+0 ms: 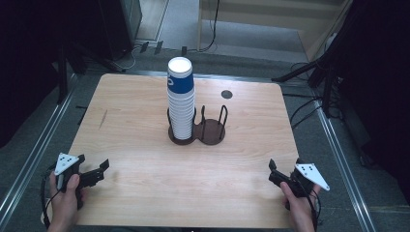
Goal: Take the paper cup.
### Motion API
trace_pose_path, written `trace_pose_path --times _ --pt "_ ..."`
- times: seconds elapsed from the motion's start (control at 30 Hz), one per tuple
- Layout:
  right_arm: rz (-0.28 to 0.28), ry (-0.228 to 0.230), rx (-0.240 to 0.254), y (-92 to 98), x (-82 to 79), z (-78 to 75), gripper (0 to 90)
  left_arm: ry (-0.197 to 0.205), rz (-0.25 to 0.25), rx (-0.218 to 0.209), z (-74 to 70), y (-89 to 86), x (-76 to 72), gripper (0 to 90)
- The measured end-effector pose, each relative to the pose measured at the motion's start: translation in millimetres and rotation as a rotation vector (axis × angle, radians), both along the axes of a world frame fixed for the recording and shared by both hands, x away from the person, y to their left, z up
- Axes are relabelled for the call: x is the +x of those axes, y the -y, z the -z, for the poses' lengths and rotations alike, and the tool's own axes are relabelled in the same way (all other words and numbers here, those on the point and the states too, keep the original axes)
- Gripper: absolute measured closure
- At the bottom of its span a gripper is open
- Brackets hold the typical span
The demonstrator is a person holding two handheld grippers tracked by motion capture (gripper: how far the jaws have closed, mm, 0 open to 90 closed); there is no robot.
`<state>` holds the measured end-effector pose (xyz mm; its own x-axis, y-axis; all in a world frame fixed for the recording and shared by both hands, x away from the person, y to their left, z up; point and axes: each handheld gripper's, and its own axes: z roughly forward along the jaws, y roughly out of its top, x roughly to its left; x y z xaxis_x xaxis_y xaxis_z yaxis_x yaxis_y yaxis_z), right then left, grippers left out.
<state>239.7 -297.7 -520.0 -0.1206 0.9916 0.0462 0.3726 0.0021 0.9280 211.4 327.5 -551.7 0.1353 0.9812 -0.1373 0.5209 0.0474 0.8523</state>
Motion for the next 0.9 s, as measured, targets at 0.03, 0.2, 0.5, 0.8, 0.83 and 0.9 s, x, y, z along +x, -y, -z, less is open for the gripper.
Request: trace_pose_path --times 0.03,0.2,0.5,0.8,0.83,0.9 --pt "0.0 0.0 0.0 0.0 0.0 0.0 4.3 0.0 0.0 0.0 0.0 0.0 0.0 8.1" --pt "-0.023 0.006 0.0 -6.7 0.6 -9.3 4.7 0.0 -0.001 0.001 0.0 0.0 0.0 8.1" --pt "-0.082 0.024 -0.003 -23.5 3.3 -27.1 5.0 -0.001 -0.004 -0.005 0.1 -0.2 0.0 8.2" --pt "-0.116 0.041 -0.004 -36.6 6.6 -40.0 4.9 -0.003 -0.004 -0.009 0.1 -0.7 0.1 8.1" --pt "-0.119 0.043 -0.007 -37.4 7.1 -41.1 4.9 -0.003 -0.004 -0.008 0.1 -0.6 0.1 8.1" --pt "-0.125 0.048 -0.006 -40.3 8.2 -44.4 4.9 -0.003 -0.006 -0.008 0.1 -0.6 0.1 8.2"
